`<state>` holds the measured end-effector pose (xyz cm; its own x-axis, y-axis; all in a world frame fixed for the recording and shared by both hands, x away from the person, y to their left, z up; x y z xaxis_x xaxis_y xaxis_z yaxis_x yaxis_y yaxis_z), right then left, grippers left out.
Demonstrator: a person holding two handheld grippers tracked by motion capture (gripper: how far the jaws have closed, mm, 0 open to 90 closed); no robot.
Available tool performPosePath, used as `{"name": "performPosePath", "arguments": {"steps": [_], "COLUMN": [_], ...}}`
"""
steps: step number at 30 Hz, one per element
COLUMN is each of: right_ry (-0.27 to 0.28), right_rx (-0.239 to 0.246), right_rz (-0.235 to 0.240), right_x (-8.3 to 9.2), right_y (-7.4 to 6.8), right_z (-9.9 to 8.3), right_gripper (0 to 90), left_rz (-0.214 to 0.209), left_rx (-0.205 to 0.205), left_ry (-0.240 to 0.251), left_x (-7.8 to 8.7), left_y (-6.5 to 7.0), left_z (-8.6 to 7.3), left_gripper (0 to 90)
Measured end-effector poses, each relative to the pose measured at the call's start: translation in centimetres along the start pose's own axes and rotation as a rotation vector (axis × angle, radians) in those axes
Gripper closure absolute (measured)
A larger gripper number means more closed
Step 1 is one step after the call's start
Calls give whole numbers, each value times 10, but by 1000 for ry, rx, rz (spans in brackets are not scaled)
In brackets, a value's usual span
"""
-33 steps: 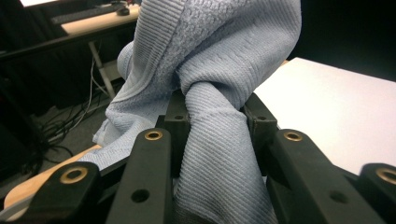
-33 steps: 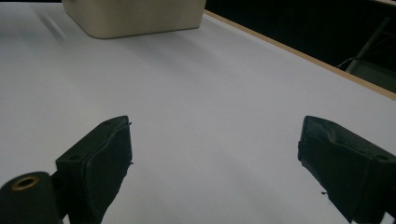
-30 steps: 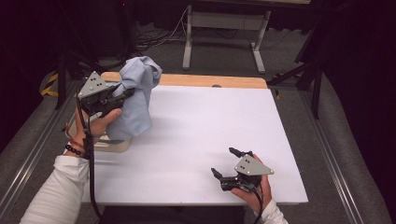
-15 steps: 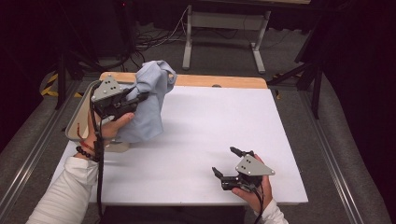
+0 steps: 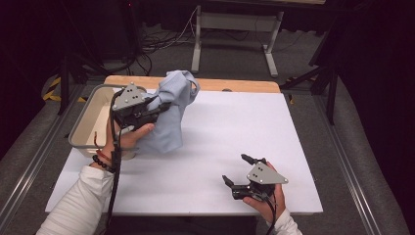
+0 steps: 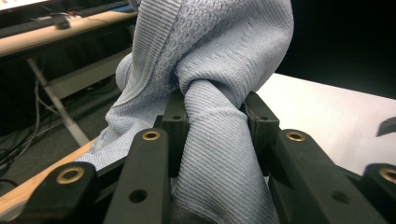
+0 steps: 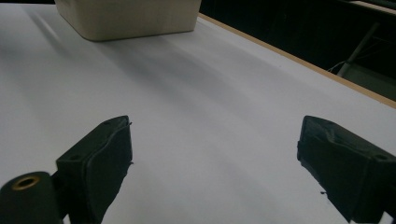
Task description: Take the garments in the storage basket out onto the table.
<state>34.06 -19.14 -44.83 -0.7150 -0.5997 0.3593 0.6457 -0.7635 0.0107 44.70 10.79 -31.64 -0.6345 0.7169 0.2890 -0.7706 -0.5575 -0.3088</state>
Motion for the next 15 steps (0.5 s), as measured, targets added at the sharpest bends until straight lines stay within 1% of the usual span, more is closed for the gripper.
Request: {"name": "performPosePath", "arguments": {"steps": [5,7,8,15], "right_ry": [1,2,2,7], "right_rx": [-3,0,0,-1], "right_rz": [-1,-3,-3,-6], "right_x": [1,1,1,2], "right_y": [1,1,1,2], "right_z": [0,0,0,1], "right_gripper": [110,110,110,110], "left_rz": [-30,-40,-37,-81], "left_rx": [1,-7,-14,-21], "left_ry": [4,0,0,0], "left_x": [-5,-7,-8,-17], "left_y": [9,13,15,31], "left_z": [2,3,4,4], "left_gripper": [679,679,679,677]}}
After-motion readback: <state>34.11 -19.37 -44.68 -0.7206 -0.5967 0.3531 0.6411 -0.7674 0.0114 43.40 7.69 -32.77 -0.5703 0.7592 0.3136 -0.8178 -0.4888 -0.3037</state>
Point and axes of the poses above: each handheld gripper's, and its own axes: x roughly backward along the jaws, z roughly out of its top, y roughly to its right, the point moved 5 cm from there along -x, roughly forward along the jaws, and after that the axes turned 12 degrees about -x, right-handed, at the moved point
